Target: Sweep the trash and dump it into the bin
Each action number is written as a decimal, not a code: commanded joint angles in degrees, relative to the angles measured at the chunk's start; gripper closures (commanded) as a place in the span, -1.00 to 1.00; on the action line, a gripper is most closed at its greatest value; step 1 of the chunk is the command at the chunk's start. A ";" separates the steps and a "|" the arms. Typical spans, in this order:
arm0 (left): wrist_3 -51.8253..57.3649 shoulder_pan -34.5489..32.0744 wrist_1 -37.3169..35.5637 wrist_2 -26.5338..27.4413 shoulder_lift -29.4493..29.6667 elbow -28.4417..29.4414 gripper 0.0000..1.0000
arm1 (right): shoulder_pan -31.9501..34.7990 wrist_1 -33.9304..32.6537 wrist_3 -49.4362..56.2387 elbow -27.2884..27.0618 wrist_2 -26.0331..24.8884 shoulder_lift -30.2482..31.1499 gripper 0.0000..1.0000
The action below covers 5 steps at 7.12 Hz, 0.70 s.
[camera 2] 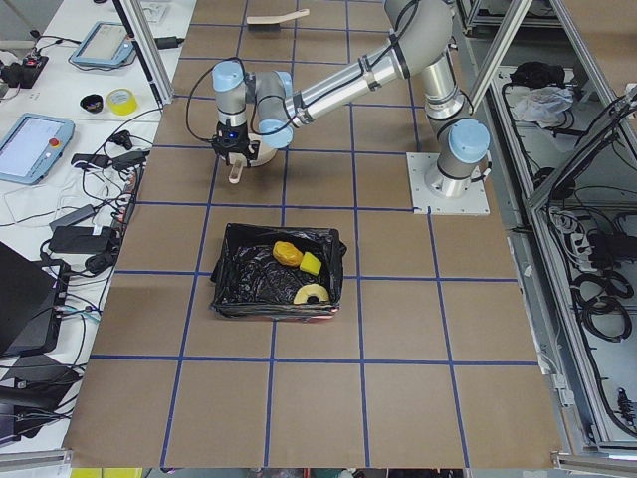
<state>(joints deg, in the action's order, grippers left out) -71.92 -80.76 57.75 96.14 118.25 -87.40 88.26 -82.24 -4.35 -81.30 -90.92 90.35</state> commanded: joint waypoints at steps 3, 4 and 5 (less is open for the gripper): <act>46.15 -2.73 5.77 4.15 -12.93 2.50 -0.70 | 0.07 -0.03 0.13 0.00 0.04 0.00 -1.00; 48.69 -3.43 13.36 4.06 -16.96 3.02 -0.72 | 0.07 0.15 0.13 0.00 0.04 0.09 -1.00; 49.41 -4.13 20.49 3.10 -20.22 3.81 -0.73 | 0.07 -0.11 0.04 0.09 0.04 -0.08 -1.00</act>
<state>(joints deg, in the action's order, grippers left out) -25.74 -84.05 70.02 99.97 102.36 -84.42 88.33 -82.21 -4.24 -81.28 -90.88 90.37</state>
